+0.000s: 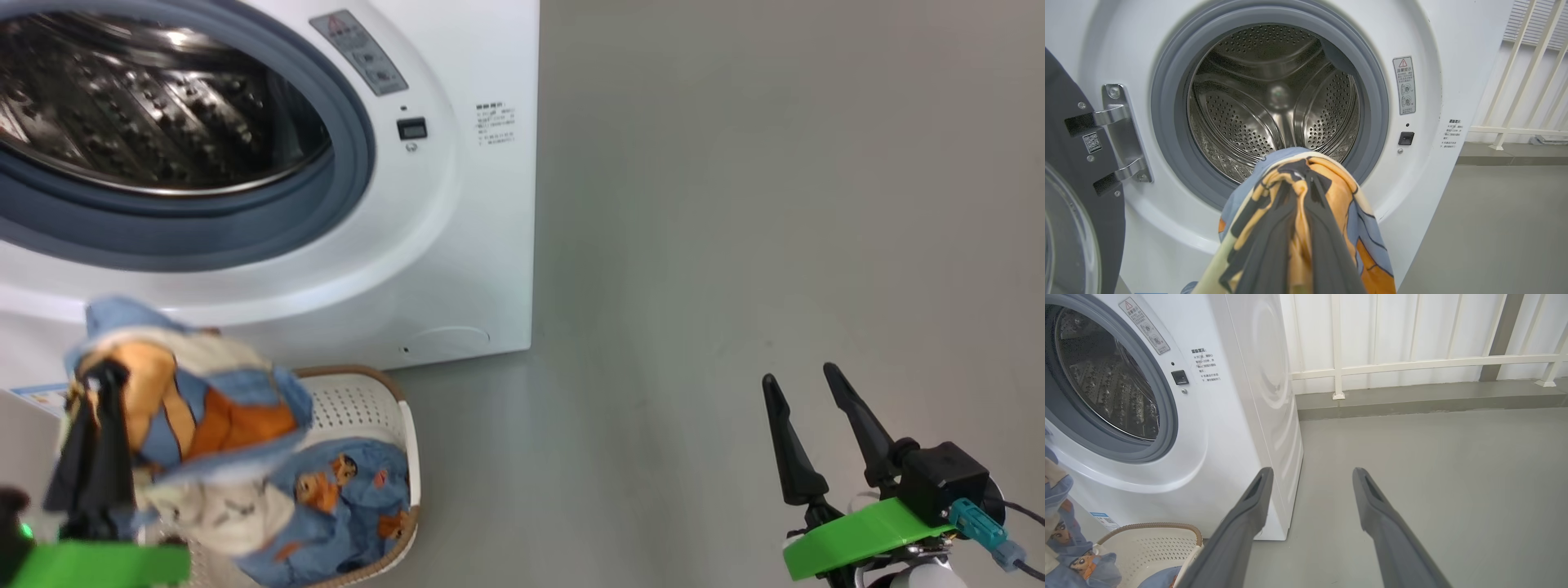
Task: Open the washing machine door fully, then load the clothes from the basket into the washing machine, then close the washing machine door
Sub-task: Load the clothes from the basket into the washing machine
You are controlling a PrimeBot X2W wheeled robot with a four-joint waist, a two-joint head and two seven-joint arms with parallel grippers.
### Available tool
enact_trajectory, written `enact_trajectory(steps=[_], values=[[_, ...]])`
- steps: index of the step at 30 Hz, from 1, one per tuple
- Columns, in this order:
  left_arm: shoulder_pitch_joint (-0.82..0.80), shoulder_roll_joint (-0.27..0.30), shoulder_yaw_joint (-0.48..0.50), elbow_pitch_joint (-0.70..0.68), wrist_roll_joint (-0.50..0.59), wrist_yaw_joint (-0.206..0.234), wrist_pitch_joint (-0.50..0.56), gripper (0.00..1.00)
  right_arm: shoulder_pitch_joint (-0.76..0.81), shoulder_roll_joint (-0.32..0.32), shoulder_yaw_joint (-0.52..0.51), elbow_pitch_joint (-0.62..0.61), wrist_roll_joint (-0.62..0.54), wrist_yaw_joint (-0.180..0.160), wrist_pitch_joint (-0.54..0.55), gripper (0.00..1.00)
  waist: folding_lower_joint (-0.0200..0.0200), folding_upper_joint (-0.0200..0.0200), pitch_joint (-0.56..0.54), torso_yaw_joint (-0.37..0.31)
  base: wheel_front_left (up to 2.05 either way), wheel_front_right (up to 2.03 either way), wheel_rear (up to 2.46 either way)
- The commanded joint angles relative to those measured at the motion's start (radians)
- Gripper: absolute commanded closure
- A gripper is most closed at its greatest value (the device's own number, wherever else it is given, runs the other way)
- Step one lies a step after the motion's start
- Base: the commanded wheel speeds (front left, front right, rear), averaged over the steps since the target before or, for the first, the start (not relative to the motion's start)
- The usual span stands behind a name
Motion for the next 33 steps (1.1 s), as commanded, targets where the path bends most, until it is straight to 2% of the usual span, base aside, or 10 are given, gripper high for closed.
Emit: enact_trajectory(steps=[1, 12, 20, 28, 33], values=[[-0.076, 0.038, 0.03, -0.012, 0.005, 0.005, -0.012, 1.0, -0.032, -0.002, 0.029, -0.031, 0.008, 0.002, -0.005, 0.0, 0.0, 0.0, 0.039, -0.006, 0.0, 0.0, 0.0], [-0.422, 0.165, 0.039, 0.131, -0.013, 0.005, -0.012, 1.0, -0.086, -0.002, 0.059, -0.072, 0.019, 0.002, -0.005, 0.0, 0.0, 0.0, 0.203, -0.049, 0.0, 0.0, 0.0], [-0.639, 0.261, 0.004, 0.26, -0.056, 0.005, -0.012, 1.0, -0.111, -0.002, 0.068, -0.102, 0.034, 0.002, -0.005, 0.0, 0.0, 0.0, 0.331, -0.073, 0.0, 0.0, 0.0], [-0.818, 0.312, -0.1, 0.379, -0.116, 0.005, -0.012, 1.0, -0.149, -0.002, 0.089, -0.121, 0.036, 0.002, -0.005, 0.0, 0.0, 0.0, 0.44, -0.075, 0.0, 0.0, 0.0], [-0.952, 0.354, -0.202, 0.537, -0.177, 0.005, 0.01, 1.0, -0.163, -0.002, 0.113, -0.118, 0.046, 0.002, -0.005, 0.0, 0.0, 0.0, 0.483, -0.087, 0.0, 0.0, 0.0]])
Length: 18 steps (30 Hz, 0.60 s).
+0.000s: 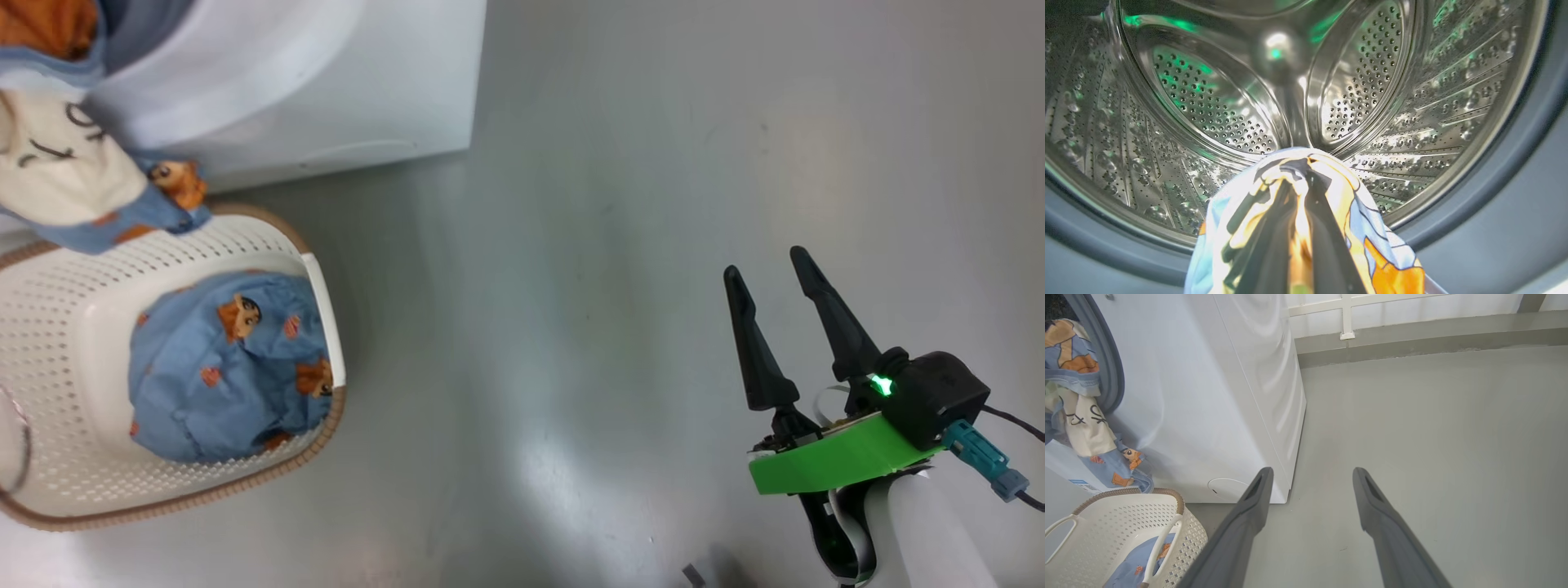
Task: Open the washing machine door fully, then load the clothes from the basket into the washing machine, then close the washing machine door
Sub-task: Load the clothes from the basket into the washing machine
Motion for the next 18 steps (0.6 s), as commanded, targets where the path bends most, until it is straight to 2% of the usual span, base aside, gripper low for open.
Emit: enact_trajectory(steps=[1, 8, 14, 18], values=[[-0.045, 0.067, 0.02, -0.004, -0.02, 0.005, 0.004, 1.0, 0.003, -0.001, 0.026, -0.021, 0.011, 0.002, -0.005, 0.0, -0.0001, -0.0001, 0.047, -0.016, 0.0, 0.0, 0.0], [-0.201, 0.103, -0.105, 0.101, -0.093, 0.005, 0.087, 1.0, 0.015, -0.001, 0.035, -0.012, 0.01, 0.002, -0.005, 0.0, -0.0001, -0.0001, 0.097, -0.018, 0.0, 0.0, 0.0], [-0.286, 0.113, -0.17, 0.129, -0.17, 0.005, 0.087, 1.0, 0.012, -0.001, 0.058, -0.013, 0.015, 0.002, -0.005, 0.0, -0.0001, -0.0001, 0.14, -0.019, 0.0, 0.0, 0.0], [-0.334, 0.14, -0.241, 0.125, -0.207, 0.005, 0.076, 1.0, 0.01, -0.001, 0.079, -0.012, 0.02, 0.002, -0.005, 0.0, -0.0001, -0.0001, 0.169, -0.033, 0.0, 0.0, 0.0]])
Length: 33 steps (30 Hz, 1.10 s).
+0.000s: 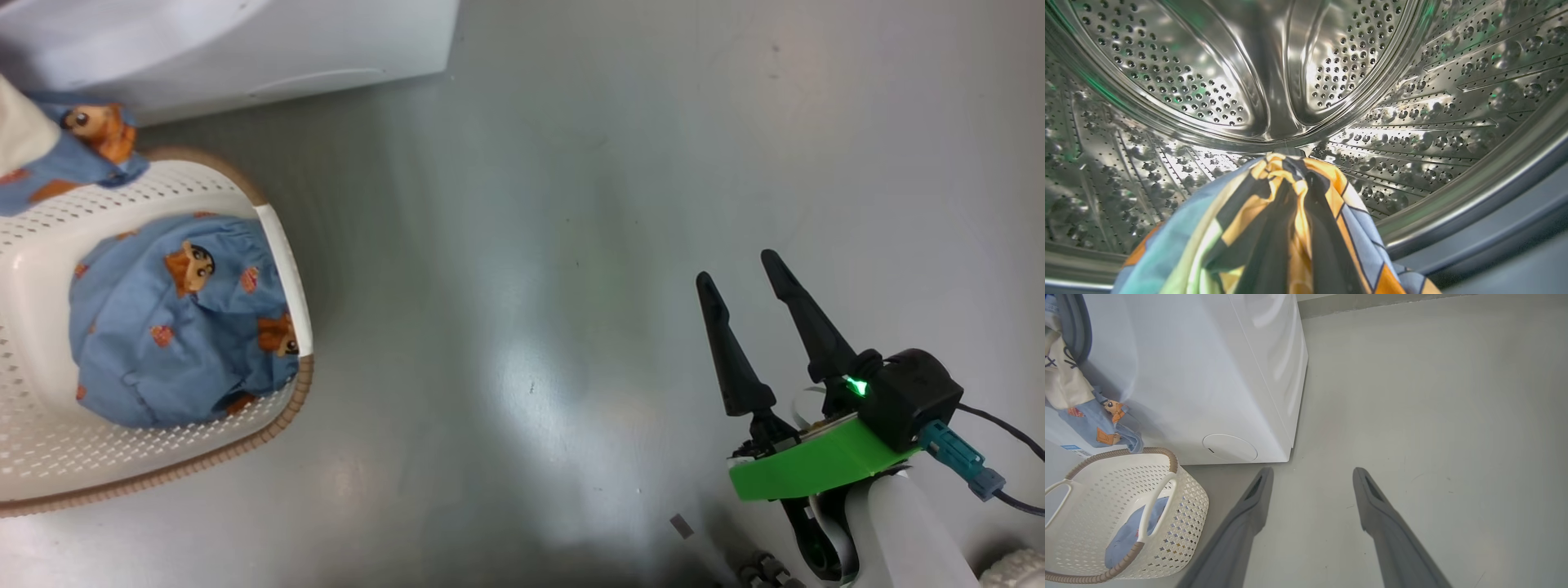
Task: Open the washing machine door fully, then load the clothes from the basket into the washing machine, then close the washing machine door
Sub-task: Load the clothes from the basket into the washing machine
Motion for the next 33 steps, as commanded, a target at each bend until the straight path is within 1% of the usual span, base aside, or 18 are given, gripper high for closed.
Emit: enact_trajectory(steps=[1, 4, 7, 8, 11, 15, 18, 22, 24, 25, 26, 28, 33], values=[[-0.027, 0.071, 0.009, -0.024, -0.007, 0.005, -0.017, 1.0, 0.017, -0.001, 0.03, -0.016, 0.016, 0.002, -0.005, 0.0, 0.0, 0.0, 0.015, -0.012, 0.0, 0.0, 0.0], [-0.063, 0.099, -0.014, -0.042, 0.001, 0.005, -0.073, 1.0, 0.017, -0.001, 0.045, -0.015, 0.022, 0.002, -0.005, 0.0, 0.0, 0.0, 0.03, -0.027, 0.0, 0.0, 0.0], [-0.097, 0.122, -0.023, -0.081, 0.033, 0.005, -0.102, 1.0, 0.022, -0.001, 0.057, -0.017, 0.032, 0.002, -0.005, 0.0, 0.0, 0.0, 0.042, -0.038, 0.0, 0.0, 0.0], [-0.109, 0.129, -0.013, -0.108, 0.044, 0.005, -0.104, 1.0, 0.023, -0.001, 0.062, -0.018, 0.035, 0.002, -0.005, 0.0, 0.0, 0.0, 0.047, -0.043, 0.0, 0.0, 0.0], [-0.115, 0.137, 0.06, -0.231, 0.098, 0.005, -0.105, 1.0, 0.022, -0.001, 0.072, -0.023, 0.046, 0.002, -0.005, 0.0, 0.0, 0.0, 0.062, -0.054, 0.0, 0.0, 0.0], [-0.076, 0.125, 0.162, -0.369, 0.166, 0.005, -0.105, 1.0, 0.014, -0.001, 0.077, -0.025, 0.054, 0.002, -0.005, 0.0, 0.0, 0.0, 0.074, -0.062, 0.0, 0.0, 0.0], [-0.035, 0.115, 0.209, -0.443, 0.19, 0.005, -0.105, 1.0, 0.01, -0.001, 0.08, -0.023, 0.058, 0.002, -0.005, 0.0, 0.0, 0.0, 0.076, -0.064, 0.0, 0.0, 0.0], [0.003, 0.106, 0.234, -0.474, 0.191, 0.005, -0.105, 1.0, 0.006, -0.001, 0.081, -0.02, 0.058, 0.002, -0.005, 0.0, 0.0, 0.0, 0.076, -0.061, 0.0, 0.0, 0.0], [0.03, 0.105, 0.236, -0.445, 0.18, 0.005, -0.105, 1.0, 0.004, -0.001, 0.082, -0.014, 0.059, 0.002, -0.005, 0.0, 0.0, 0.0, 0.072, -0.058, 0.0, 0.0, 0.0], [0.041, 0.104, 0.23, -0.419, 0.17, 0.005, -0.105, 0.65, 0.003, -0.001, 0.081, -0.011, 0.059, 0.002, -0.005, 0.0, 0.0, 0.0, 0.069, -0.056, 0.0, 0.0, 0.0], [0.044, 0.105, 0.226, -0.402, 0.166, 0.005, -0.105, 0.0, 0.002, -0.001, 0.08, -0.009, 0.059, 0.002, -0.005, 0.0, 0.0, 0.0, 0.067, -0.055, 0.0, 0.0, 0.0], [0.047, 0.102, 0.217, -0.356, 0.154, 0.005, -0.105, 0.0, -0.001, -0.001, 0.078, -0.005, 0.058, 0.002, -0.005, 0.0, 0.0, 0.0, 0.062, -0.051, 0.0, 0.0, 0.0], [0.038, 0.095, 0.184, -0.298, 0.143, 0.005, -0.105, 0.0, -0.006, -0.001, 0.068, 0.001, 0.056, 0.002, -0.005, 0.0, 0.0, 0.0, 0.051, -0.037, 0.0, 0.0, 0.0]])
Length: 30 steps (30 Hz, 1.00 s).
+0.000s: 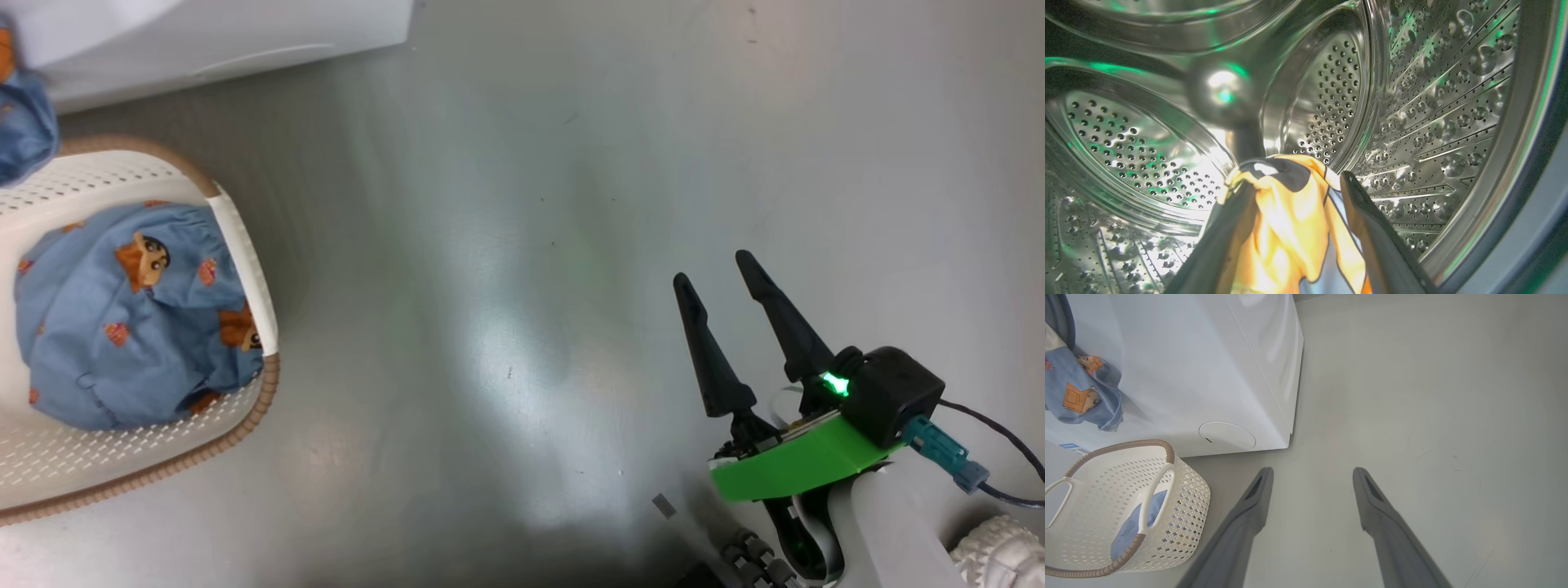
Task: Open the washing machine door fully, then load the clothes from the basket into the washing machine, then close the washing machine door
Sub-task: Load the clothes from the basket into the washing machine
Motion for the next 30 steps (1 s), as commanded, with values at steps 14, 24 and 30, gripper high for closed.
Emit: enact_trajectory(steps=[14, 24, 30], values=[[0.067, 0.003, -0.008, 0.002, -0.057, 0.005, -0.004, 0.0, -0.013, 0.0, -0.031, -0.003, -0.015, 0.002, -0.005, 0.0, 0.0, 0.0, -0.038, 0.076, 0.0, 0.0, 0.0], [0.195, -0.037, 0.067, -0.101, -0.067, 0.005, -0.004, 0.0, -0.023, 0.0, -0.059, 0.004, -0.025, 0.002, -0.005, 0.0, 0.0, 0.0, -0.053, 0.117, 0.0, 0.0, 0.0], [0.31, -0.049, 0.12, -0.181, -0.052, 0.005, -0.004, 0.0, -0.025, 0.0, -0.066, 0.004, -0.028, 0.002, -0.005, 0.0, 0.0, 0.0, -0.057, 0.126, 0.0, 0.0, 0.0]])
